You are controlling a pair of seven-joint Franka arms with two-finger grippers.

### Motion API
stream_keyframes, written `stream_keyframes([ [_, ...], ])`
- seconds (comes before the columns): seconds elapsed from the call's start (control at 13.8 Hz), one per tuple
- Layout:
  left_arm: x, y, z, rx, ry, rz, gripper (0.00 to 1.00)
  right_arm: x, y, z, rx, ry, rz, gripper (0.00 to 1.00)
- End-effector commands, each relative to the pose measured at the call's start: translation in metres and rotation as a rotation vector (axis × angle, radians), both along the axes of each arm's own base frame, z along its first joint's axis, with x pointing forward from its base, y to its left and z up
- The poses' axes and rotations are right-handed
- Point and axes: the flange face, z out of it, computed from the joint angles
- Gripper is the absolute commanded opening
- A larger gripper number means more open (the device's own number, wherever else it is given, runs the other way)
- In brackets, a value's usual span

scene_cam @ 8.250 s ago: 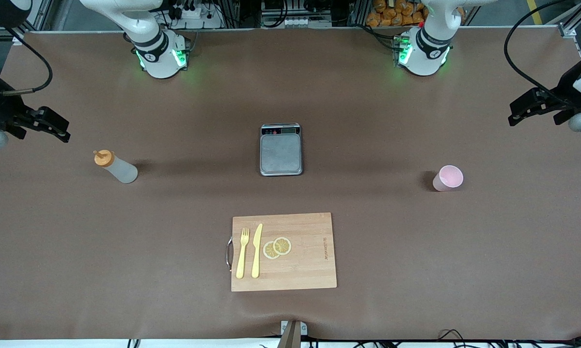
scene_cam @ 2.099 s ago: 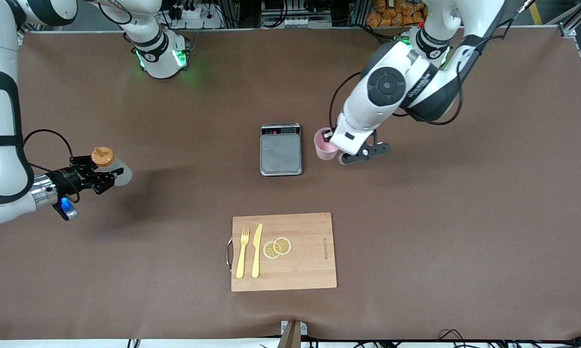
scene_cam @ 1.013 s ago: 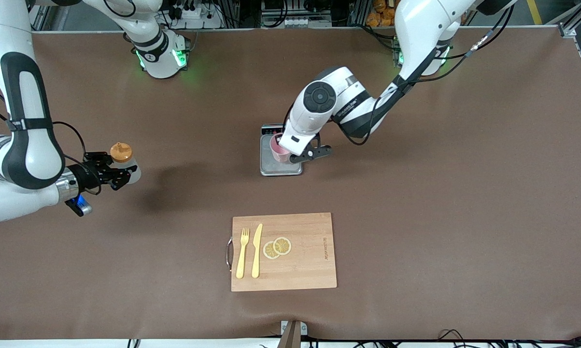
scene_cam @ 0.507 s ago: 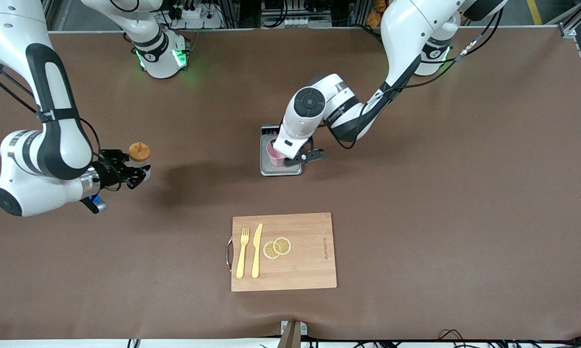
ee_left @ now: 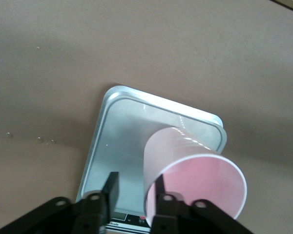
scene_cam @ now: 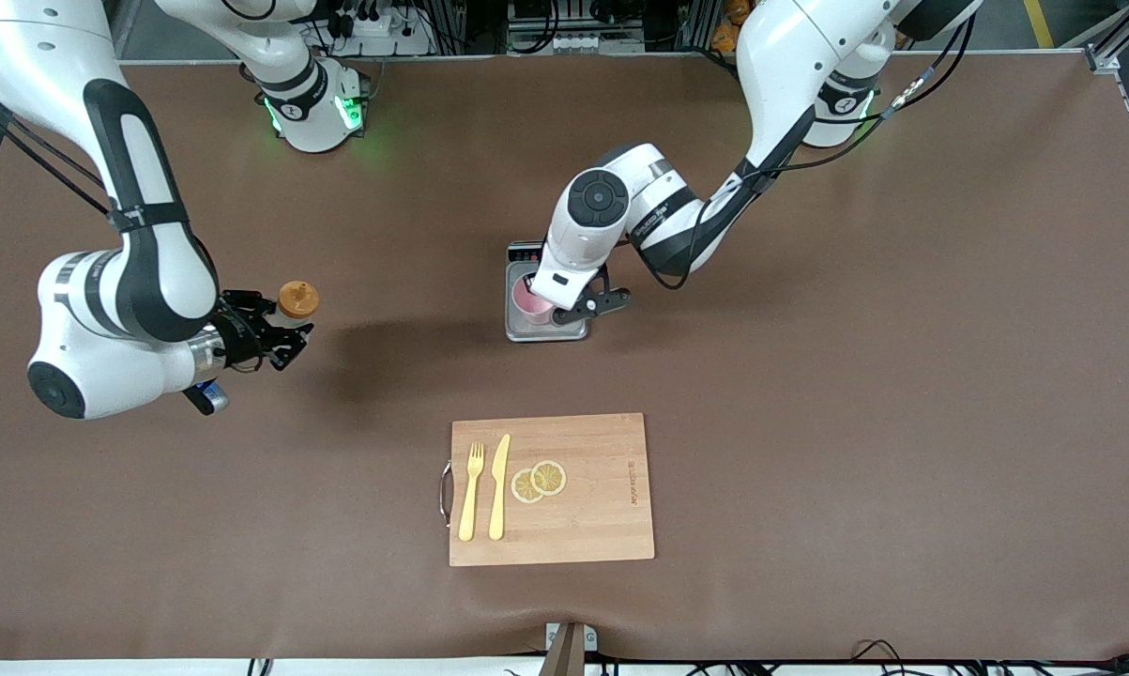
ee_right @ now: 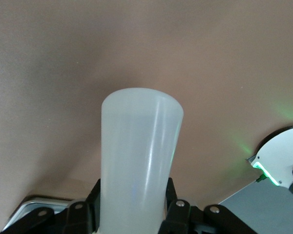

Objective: Add sauce to pink cup with both arms
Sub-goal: 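Release the cup on the scale while the right gripper lifts the bottle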

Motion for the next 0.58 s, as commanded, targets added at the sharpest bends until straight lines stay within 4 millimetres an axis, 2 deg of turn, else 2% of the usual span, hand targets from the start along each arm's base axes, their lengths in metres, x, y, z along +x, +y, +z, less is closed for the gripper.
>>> stream_keyframes([
  [0.0, 0.003, 0.007, 0.032, 0.053, -0.028, 0.008, 1.0, -0.009, 0.03, 0.012, -0.083, -0.015, -0.017, 0.51],
  [0.29, 0.019, 0.044, 0.109, 0.114, -0.068, 0.033, 1.0, -0.011, 0.08, 0.013, -0.159, -0.027, -0.059, 0.51],
  [0.51, 0.036, 0.085, 0.168, 0.137, -0.118, 0.082, 1.0, -0.012, 0.107, 0.013, -0.214, -0.042, -0.079, 0.51],
])
